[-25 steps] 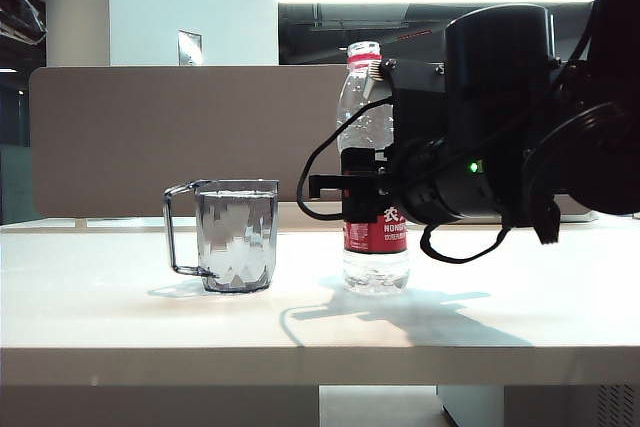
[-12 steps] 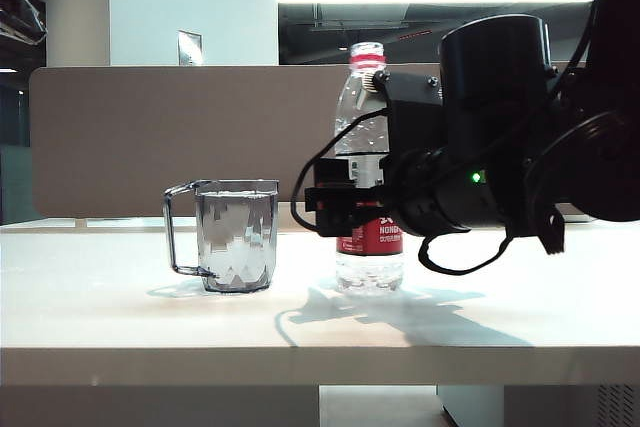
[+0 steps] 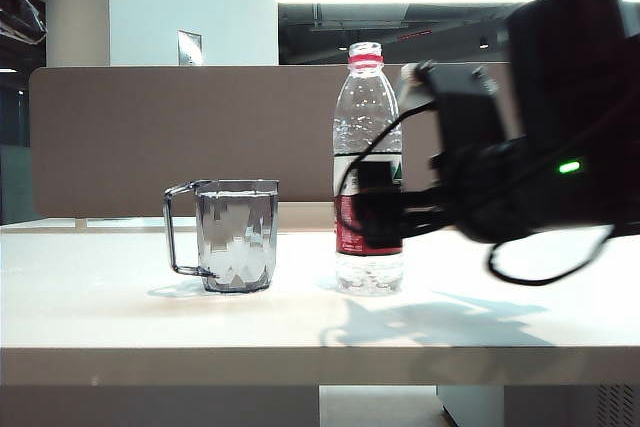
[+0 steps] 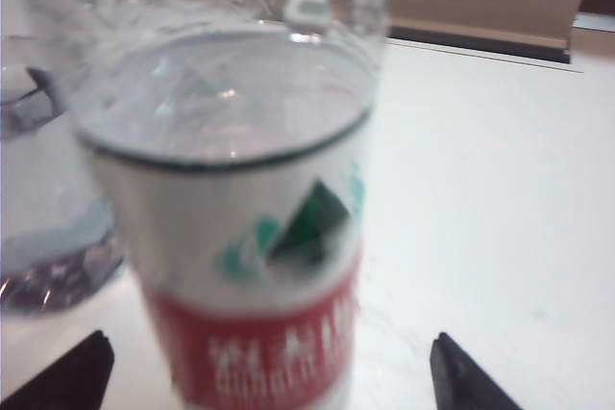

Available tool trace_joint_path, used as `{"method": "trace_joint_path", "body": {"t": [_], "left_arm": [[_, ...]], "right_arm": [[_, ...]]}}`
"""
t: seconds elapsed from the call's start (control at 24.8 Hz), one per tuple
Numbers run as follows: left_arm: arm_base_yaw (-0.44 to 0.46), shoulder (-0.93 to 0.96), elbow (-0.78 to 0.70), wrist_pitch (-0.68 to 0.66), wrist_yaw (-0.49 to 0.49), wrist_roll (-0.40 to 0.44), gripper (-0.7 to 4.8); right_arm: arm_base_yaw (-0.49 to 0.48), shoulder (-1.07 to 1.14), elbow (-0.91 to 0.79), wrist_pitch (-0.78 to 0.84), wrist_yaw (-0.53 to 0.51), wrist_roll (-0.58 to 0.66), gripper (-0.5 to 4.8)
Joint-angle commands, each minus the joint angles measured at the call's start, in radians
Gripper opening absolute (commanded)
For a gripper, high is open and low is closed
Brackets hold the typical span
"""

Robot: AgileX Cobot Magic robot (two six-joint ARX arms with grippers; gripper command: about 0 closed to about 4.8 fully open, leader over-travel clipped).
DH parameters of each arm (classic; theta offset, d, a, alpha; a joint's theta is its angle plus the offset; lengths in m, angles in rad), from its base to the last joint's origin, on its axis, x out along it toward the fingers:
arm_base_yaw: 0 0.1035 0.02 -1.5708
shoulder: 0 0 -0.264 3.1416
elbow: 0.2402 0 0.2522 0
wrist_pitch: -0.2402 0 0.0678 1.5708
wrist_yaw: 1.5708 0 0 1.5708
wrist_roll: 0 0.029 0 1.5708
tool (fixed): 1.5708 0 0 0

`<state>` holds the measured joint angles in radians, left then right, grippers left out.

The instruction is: Pick up the mineral water bottle on the table and pour water into the mug until it's full.

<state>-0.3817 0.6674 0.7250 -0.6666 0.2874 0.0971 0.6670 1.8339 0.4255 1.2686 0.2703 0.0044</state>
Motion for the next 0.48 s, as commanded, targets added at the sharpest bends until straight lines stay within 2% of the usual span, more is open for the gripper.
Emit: {"method": "trace_joint_path", "body": {"t": [0.04, 0.08, 0.12, 0.2, 0.24, 0.36, 0.48], "left_arm": [[0.000, -0.002, 0.004, 0.010, 0.005, 0.000, -0.05], [0.000, -0.002, 0.004, 0.010, 0.005, 0.000, -0.05], [0.000, -0.002, 0.004, 0.010, 0.005, 0.000, -0.05], [0.000, -0.002, 0.004, 0.010, 0.005, 0.000, -0.05], [0.000, -0.002, 0.004, 0.010, 0.005, 0.000, -0.05], [0.000, -0.002, 0.004, 0.010, 0.005, 0.000, -0.05], [0.000, -0.002, 0.004, 0.010, 0.005, 0.000, -0.05]], "right_arm": [[0.001, -0.104, -0.090, 0.023, 0.004, -0.006, 4.49], [0.001, -0.169, -0.141, 0.023, 0.004, -0.006, 3.06], [0.001, -0.213, -0.171, 0.023, 0.004, -0.006, 1.87], [0.001, -0.283, -0.214, 0.022, 0.003, -0.009, 0.28], [0.001, -0.323, -0.236, 0.021, 0.003, -0.013, -0.08], [0.001, -0.473, -0.314, 0.003, 0.003, -0.097, -0.06], [0.001, -0.549, -0.357, -0.018, 0.004, -0.116, -0.05]]}}
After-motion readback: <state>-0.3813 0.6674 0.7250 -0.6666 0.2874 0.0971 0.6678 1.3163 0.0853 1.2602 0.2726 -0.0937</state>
